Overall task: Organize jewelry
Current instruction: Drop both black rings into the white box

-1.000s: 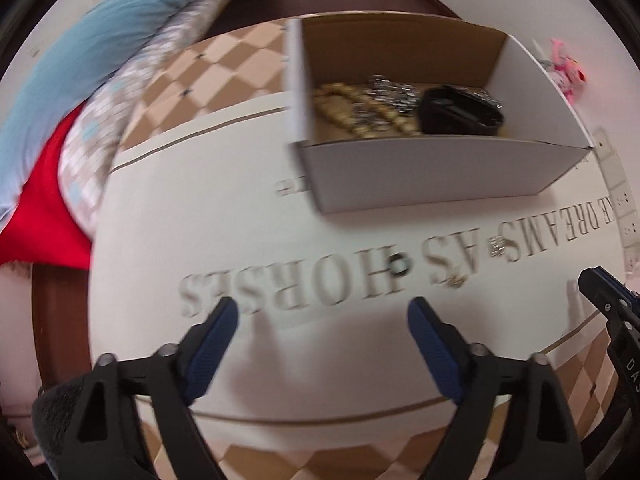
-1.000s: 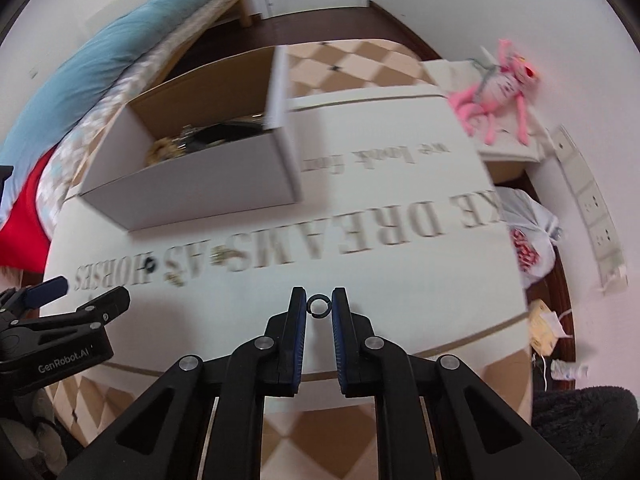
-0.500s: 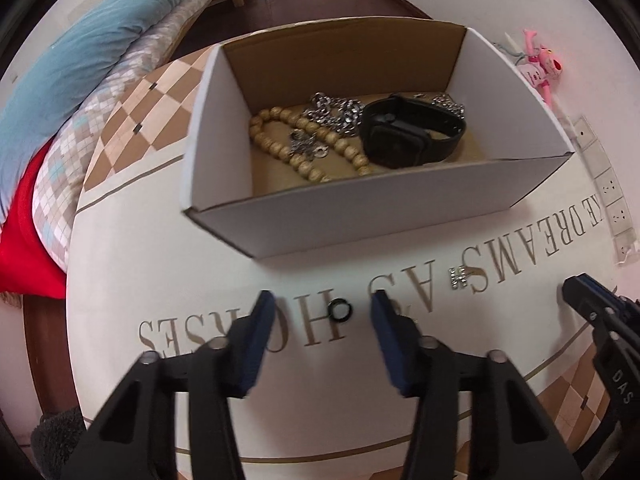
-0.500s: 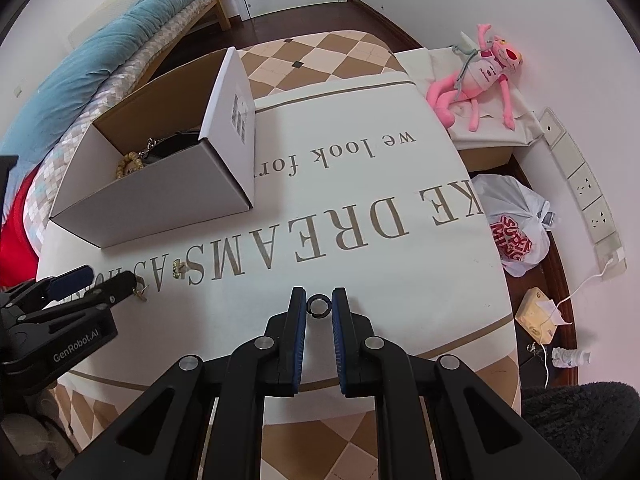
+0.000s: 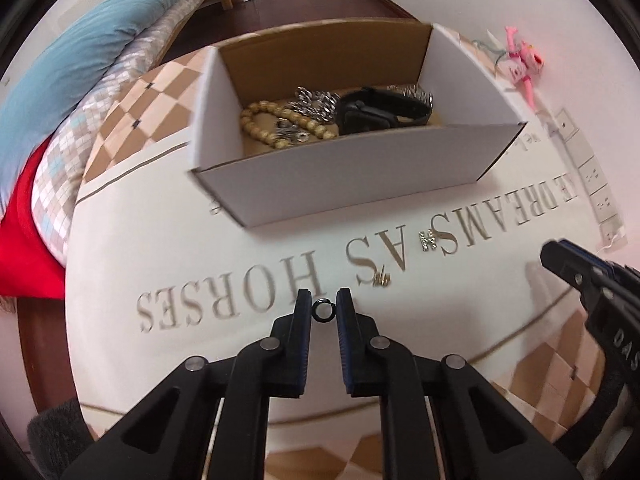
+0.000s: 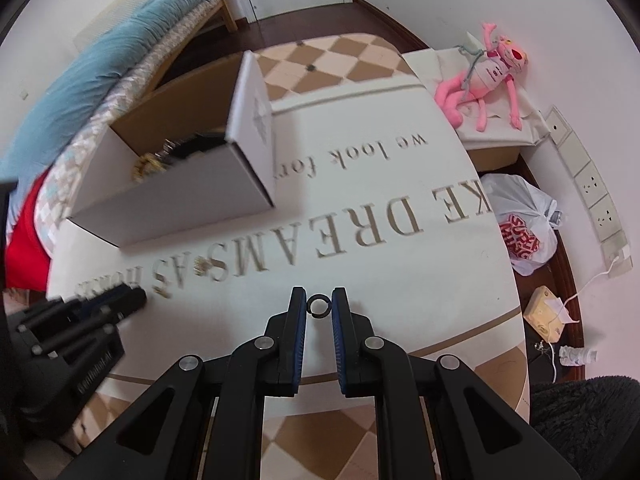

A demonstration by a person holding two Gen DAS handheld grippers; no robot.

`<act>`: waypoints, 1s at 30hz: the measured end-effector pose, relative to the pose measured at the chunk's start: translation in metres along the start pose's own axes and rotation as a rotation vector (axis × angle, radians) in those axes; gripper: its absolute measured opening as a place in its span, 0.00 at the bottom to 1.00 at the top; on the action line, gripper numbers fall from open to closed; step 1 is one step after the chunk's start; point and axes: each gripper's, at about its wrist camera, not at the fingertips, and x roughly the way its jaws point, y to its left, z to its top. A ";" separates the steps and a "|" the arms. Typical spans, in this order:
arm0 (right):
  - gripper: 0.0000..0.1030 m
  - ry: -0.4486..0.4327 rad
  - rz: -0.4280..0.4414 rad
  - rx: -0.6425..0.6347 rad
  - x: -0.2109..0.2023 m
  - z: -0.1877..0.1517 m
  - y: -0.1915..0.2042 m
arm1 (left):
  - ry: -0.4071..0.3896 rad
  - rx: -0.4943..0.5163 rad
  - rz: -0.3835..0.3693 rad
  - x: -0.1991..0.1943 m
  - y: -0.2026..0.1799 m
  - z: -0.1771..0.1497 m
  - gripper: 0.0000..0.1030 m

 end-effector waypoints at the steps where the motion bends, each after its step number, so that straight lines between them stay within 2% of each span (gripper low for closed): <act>1: 0.13 -0.005 0.009 0.000 -0.004 0.002 0.002 | -0.004 -0.009 -0.011 -0.006 0.004 0.000 0.10; 6: 0.13 -0.046 0.106 0.026 -0.032 0.028 0.018 | -0.054 -0.079 -0.093 -0.053 0.020 0.021 0.10; 9: 0.13 -0.069 0.151 0.026 -0.040 0.059 0.030 | -0.090 -0.124 -0.138 -0.073 0.035 0.059 0.10; 13: 0.13 -0.063 0.173 -0.005 -0.034 0.103 0.043 | -0.099 -0.138 -0.126 -0.072 0.046 0.106 0.10; 16: 0.13 -0.029 0.167 -0.037 -0.019 0.136 0.052 | -0.069 -0.141 -0.134 -0.058 0.052 0.130 0.10; 19: 0.13 0.051 0.157 -0.061 0.005 0.163 0.059 | -0.008 -0.151 -0.133 -0.040 0.060 0.148 0.11; 24: 0.14 0.150 0.124 -0.089 0.033 0.177 0.061 | 0.019 -0.182 -0.116 -0.028 0.073 0.154 0.12; 25: 0.14 0.158 0.115 -0.091 0.035 0.178 0.061 | 0.021 -0.184 -0.107 -0.028 0.073 0.154 0.15; 28: 0.16 0.155 0.112 -0.090 0.033 0.178 0.057 | 0.008 -0.187 -0.074 -0.030 0.076 0.152 0.42; 29: 0.18 0.155 0.115 -0.092 0.032 0.177 0.056 | 0.005 -0.191 -0.068 -0.031 0.078 0.152 0.62; 30: 0.20 0.156 0.119 -0.094 0.031 0.176 0.056 | 0.000 -0.195 -0.066 -0.031 0.081 0.152 0.74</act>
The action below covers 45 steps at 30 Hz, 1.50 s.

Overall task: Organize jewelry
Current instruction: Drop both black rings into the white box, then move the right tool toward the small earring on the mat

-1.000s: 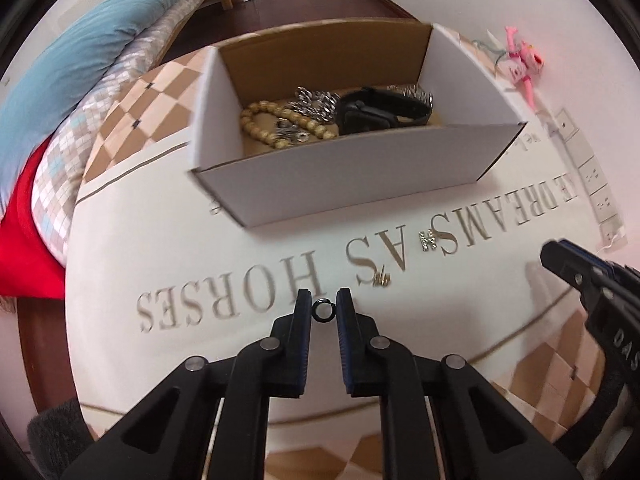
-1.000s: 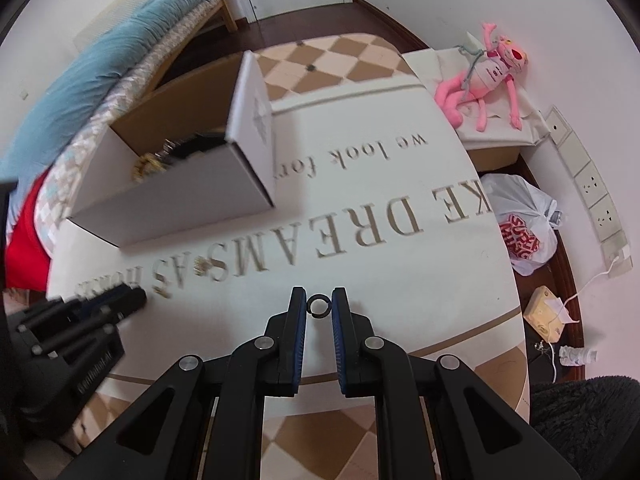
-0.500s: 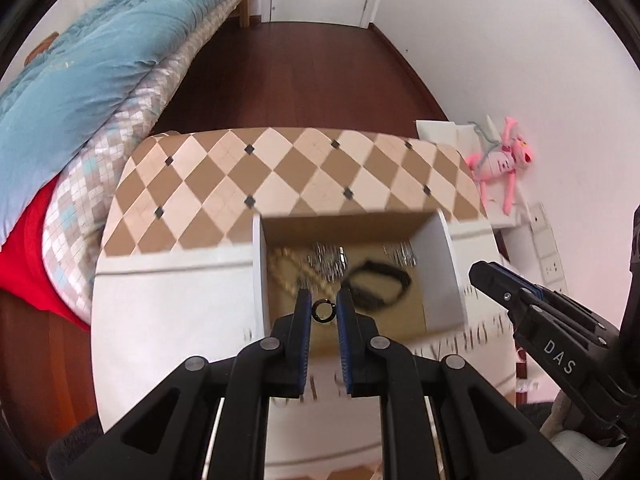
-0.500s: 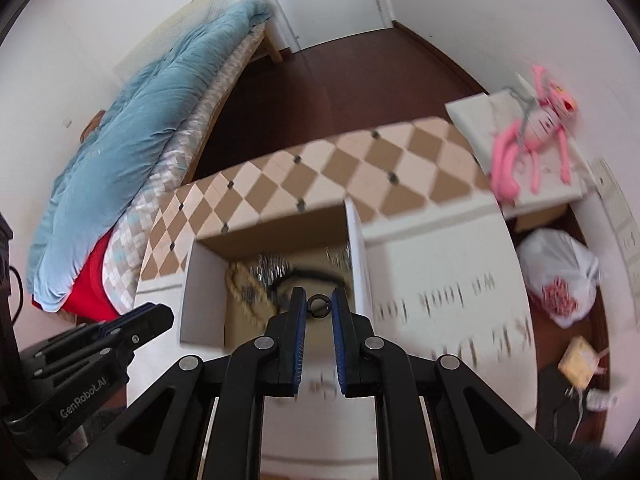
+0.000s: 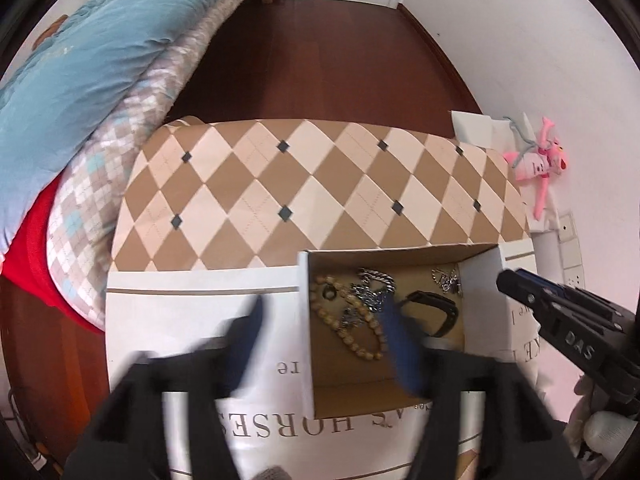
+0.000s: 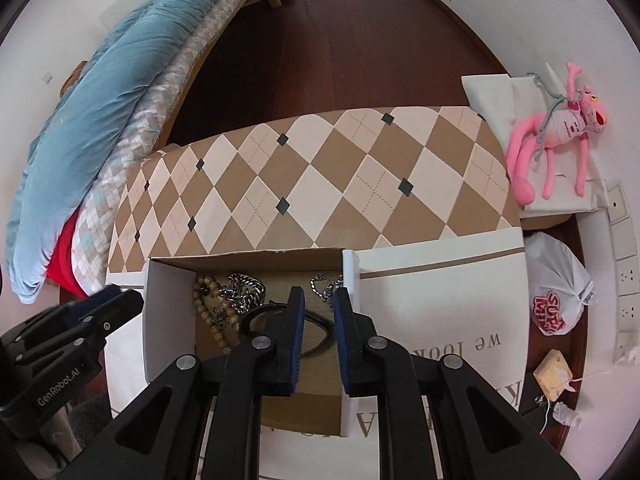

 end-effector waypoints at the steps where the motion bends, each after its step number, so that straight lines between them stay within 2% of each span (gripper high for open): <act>1: 0.24 -0.006 -0.012 -0.004 -0.002 -0.002 0.000 | -0.006 -0.004 0.009 -0.001 0.003 0.000 0.76; 4: 0.29 -0.017 -0.043 -0.022 -0.008 -0.007 0.001 | -0.005 -0.016 0.043 -0.001 0.008 -0.003 0.80; 6: 0.37 -0.021 -0.071 -0.033 -0.010 -0.010 0.003 | -0.009 -0.022 0.065 -0.002 0.012 -0.007 0.98; 7: 0.49 -0.028 -0.094 -0.042 -0.011 -0.012 0.005 | -0.015 -0.022 0.073 -0.002 0.012 -0.009 0.98; 8: 0.66 -0.037 -0.129 -0.058 -0.013 -0.015 0.007 | -0.027 -0.024 0.088 -0.003 0.013 -0.012 0.98; 9: 0.75 -0.043 -0.160 -0.073 -0.014 -0.018 0.009 | -0.038 -0.024 0.101 -0.005 0.014 -0.015 0.98; 10: 0.91 -0.043 -0.179 -0.079 -0.013 -0.021 0.010 | -0.046 -0.023 0.110 -0.005 0.014 -0.018 0.98; 11: 0.98 -0.039 -0.193 -0.083 -0.012 -0.024 0.011 | -0.053 -0.022 0.118 -0.005 0.014 -0.021 1.00; 16: 1.00 -0.026 -0.258 -0.096 -0.007 -0.037 0.012 | -0.063 -0.021 0.143 -0.004 0.015 -0.033 1.00; 24: 1.00 -0.053 -0.231 -0.084 -0.023 -0.050 0.019 | -0.094 -0.036 0.134 -0.023 0.015 -0.044 1.00; 38: 1.00 -0.188 -0.160 -0.079 -0.094 -0.084 0.035 | -0.197 -0.038 0.124 -0.082 0.013 -0.076 1.00; 42: 1.00 -0.170 -0.153 -0.073 -0.089 -0.102 0.029 | -0.195 -0.036 0.138 -0.077 0.014 -0.100 1.00; 45: 1.00 -0.110 -0.158 -0.065 -0.062 -0.119 0.021 | -0.139 -0.021 0.160 -0.053 0.014 -0.119 1.00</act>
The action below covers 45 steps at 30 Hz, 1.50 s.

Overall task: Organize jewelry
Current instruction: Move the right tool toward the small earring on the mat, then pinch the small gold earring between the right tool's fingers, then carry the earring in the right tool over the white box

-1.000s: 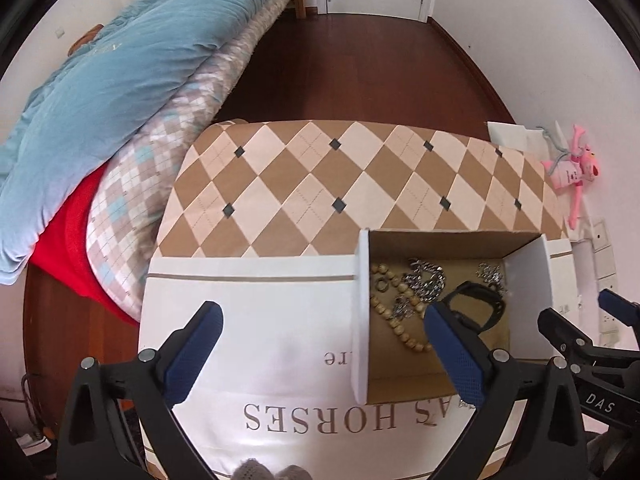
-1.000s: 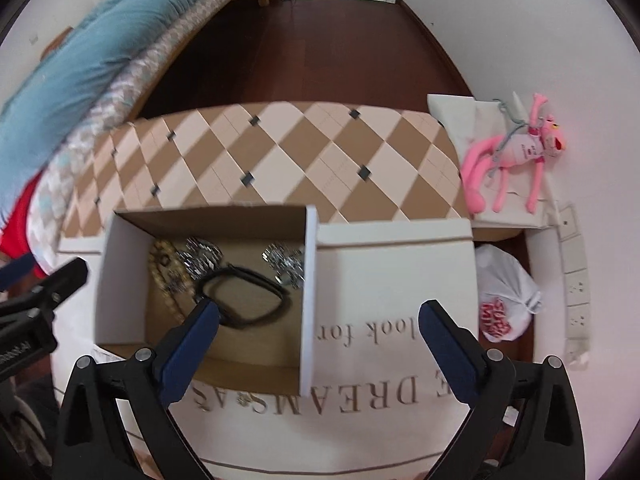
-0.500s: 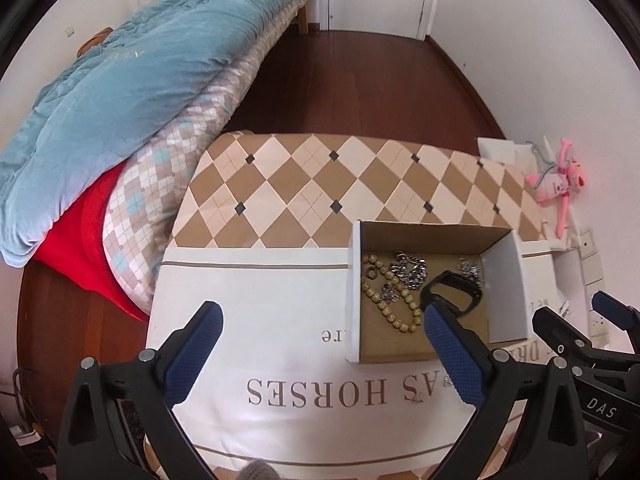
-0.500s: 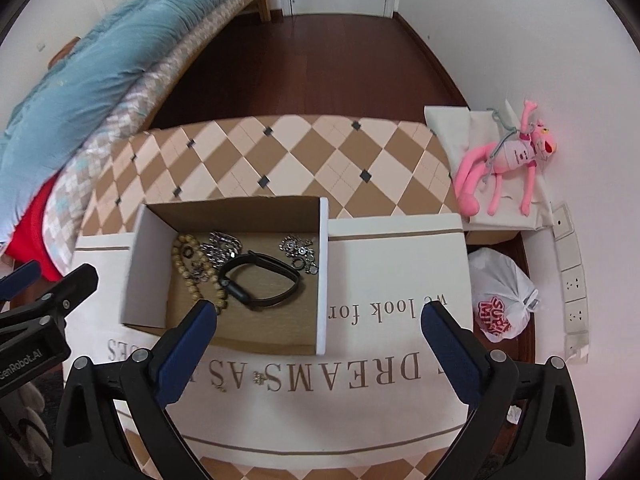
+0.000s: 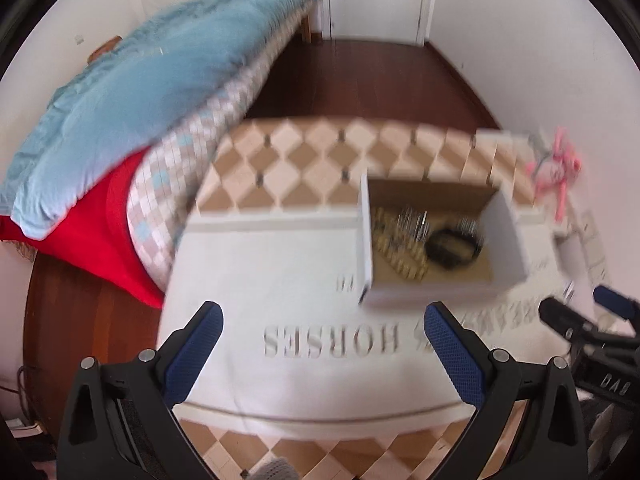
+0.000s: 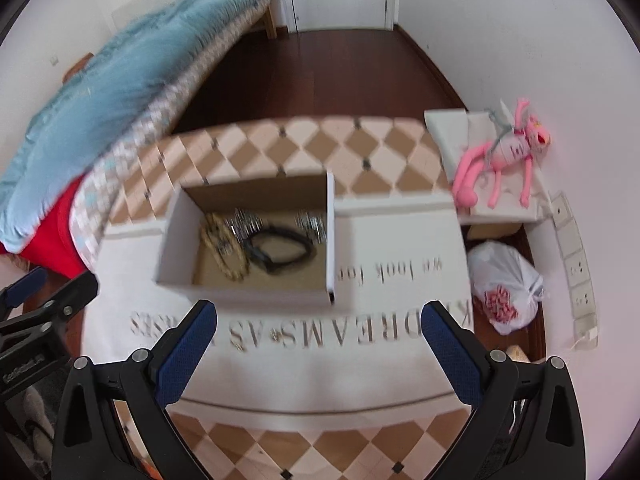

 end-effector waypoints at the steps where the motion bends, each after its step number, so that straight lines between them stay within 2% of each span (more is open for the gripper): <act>1: 1.00 0.019 0.003 0.000 0.010 -0.006 0.000 | 0.041 0.003 0.009 0.015 -0.001 -0.010 1.00; 6: 0.97 0.065 0.054 0.007 0.054 -0.029 0.003 | 0.143 0.010 0.032 0.062 -0.004 -0.037 1.00; 8: 0.76 0.087 0.077 0.011 0.069 -0.034 0.005 | 0.176 0.014 0.026 0.076 -0.007 -0.041 1.00; 10: 0.67 0.100 0.088 0.010 0.081 -0.037 0.010 | 0.202 0.014 0.023 0.085 -0.009 -0.044 1.00; 12: 0.64 0.100 0.092 -0.005 0.090 -0.040 0.017 | 0.222 0.022 0.020 0.093 -0.012 -0.046 1.00; 14: 0.54 0.104 0.089 -0.015 0.096 -0.041 0.022 | 0.227 0.026 0.022 0.097 -0.012 -0.048 1.00; 18: 0.44 0.095 0.067 -0.039 0.105 -0.041 0.029 | 0.236 0.031 0.020 0.100 -0.012 -0.047 1.00; 21: 0.27 0.086 0.048 -0.057 0.105 -0.040 0.030 | 0.237 0.031 0.019 0.101 -0.012 -0.046 1.00; 22: 0.17 0.084 0.043 -0.067 0.105 -0.040 0.031 | 0.237 0.033 0.020 0.101 -0.012 -0.047 1.00; 23: 0.12 0.078 0.033 -0.084 0.105 -0.042 0.033 | 0.236 0.034 0.021 0.101 -0.012 -0.046 1.00; 26: 0.11 0.060 0.035 -0.096 0.101 -0.046 0.033 | 0.233 0.039 0.020 0.099 -0.013 -0.045 1.00; 28: 0.06 0.042 0.048 -0.077 0.095 -0.047 0.027 | 0.225 0.044 0.012 0.095 -0.018 -0.044 1.00; 30: 0.06 0.027 0.064 -0.046 0.087 -0.048 0.020 | 0.215 0.052 -0.003 0.091 -0.023 -0.044 1.00; 40: 0.06 0.010 0.059 0.085 0.069 -0.057 -0.039 | 0.180 0.115 -0.092 0.085 -0.083 -0.046 0.99; 43: 0.06 0.013 0.051 0.108 0.068 -0.060 -0.051 | 0.163 0.135 -0.103 0.085 -0.098 -0.048 0.92; 45: 0.06 0.013 0.048 0.123 0.068 -0.062 -0.059 | 0.166 0.144 -0.109 0.085 -0.105 -0.050 0.81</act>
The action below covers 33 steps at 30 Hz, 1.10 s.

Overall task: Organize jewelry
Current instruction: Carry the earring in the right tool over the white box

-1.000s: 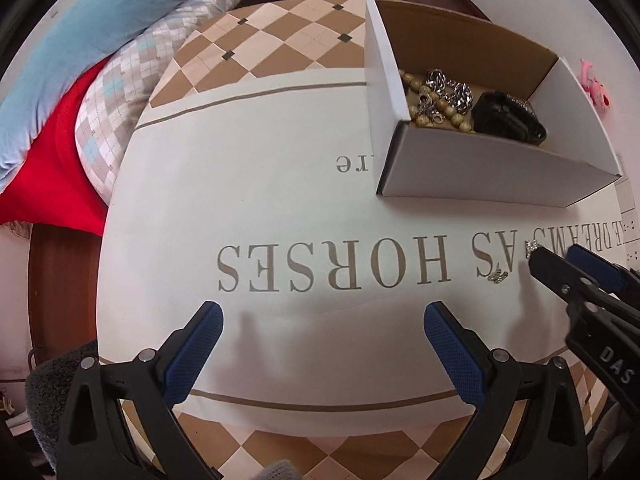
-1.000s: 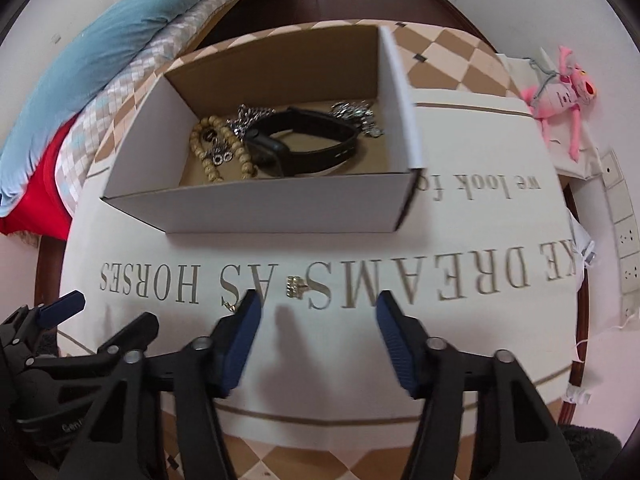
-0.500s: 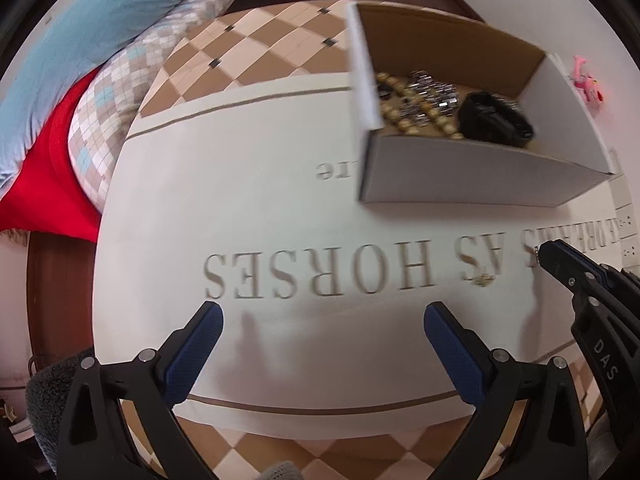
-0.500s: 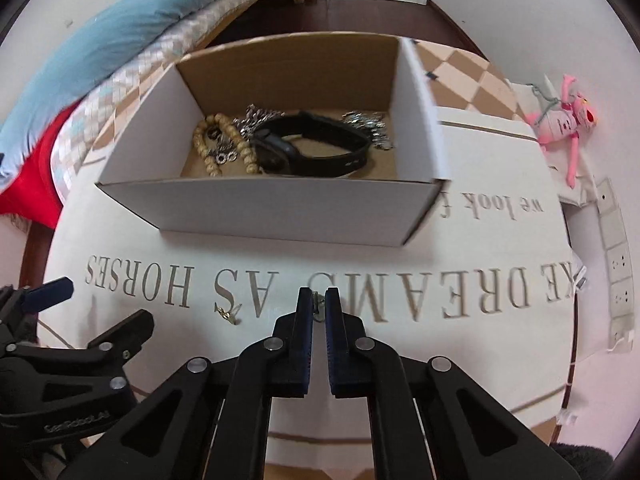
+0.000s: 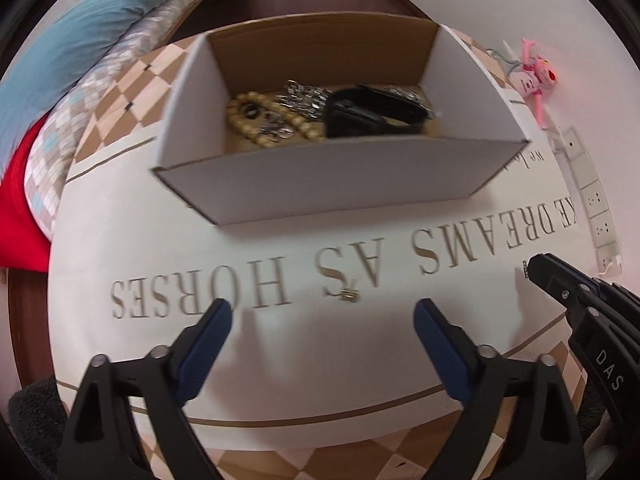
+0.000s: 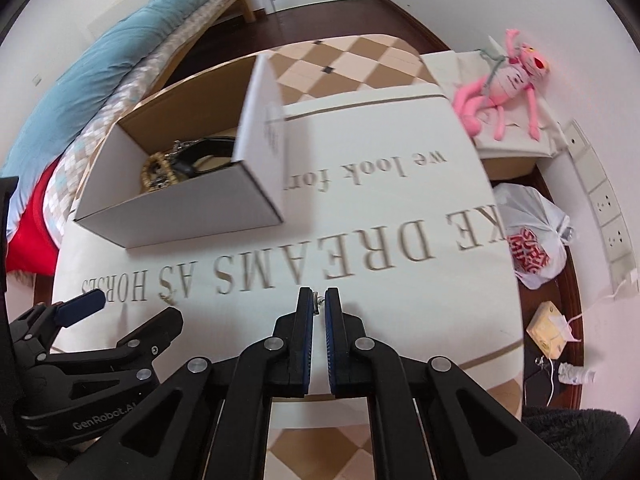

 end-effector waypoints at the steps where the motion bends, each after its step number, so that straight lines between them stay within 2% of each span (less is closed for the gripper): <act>1: 0.06 -0.001 -0.002 0.003 0.001 0.000 -0.001 | 0.002 0.004 0.001 0.002 -0.003 -0.001 0.78; 4: 0.06 -0.004 -0.002 0.015 0.000 -0.001 -0.006 | -0.003 0.011 -0.001 0.007 -0.001 0.000 0.75; 8: 0.06 -0.006 -0.005 0.023 0.001 -0.001 -0.009 | -0.001 0.019 0.004 0.012 -0.002 0.001 0.65; 11: 0.06 -0.007 -0.005 0.029 0.002 -0.001 -0.012 | -0.008 0.020 0.000 0.013 -0.003 0.000 0.65; 16: 0.06 -0.008 -0.004 0.034 0.002 0.000 -0.013 | -0.021 0.025 -0.003 0.011 -0.005 0.003 0.51; 18: 0.06 -0.008 -0.004 0.037 0.003 0.000 -0.014 | -0.029 0.029 -0.004 0.010 -0.005 0.004 0.37; 20: 0.06 -0.008 -0.004 0.038 0.003 0.000 -0.014 | -0.032 0.033 -0.007 0.009 -0.005 0.006 0.28; 21: 0.06 -0.009 -0.004 0.038 0.003 0.000 -0.014 | -0.035 0.036 -0.008 0.009 -0.005 0.007 0.18; 24: 0.06 -0.012 -0.003 0.035 0.002 0.000 -0.013 | -0.040 0.045 -0.012 0.009 -0.004 0.009 0.06; 30: 0.06 -0.032 0.017 0.029 -0.008 0.003 -0.006 | -0.042 0.031 -0.035 0.004 0.004 0.006 0.06; 33: 0.06 -0.047 0.040 0.025 -0.019 0.007 -0.001 | -0.055 0.012 -0.066 -0.012 0.010 0.006 0.06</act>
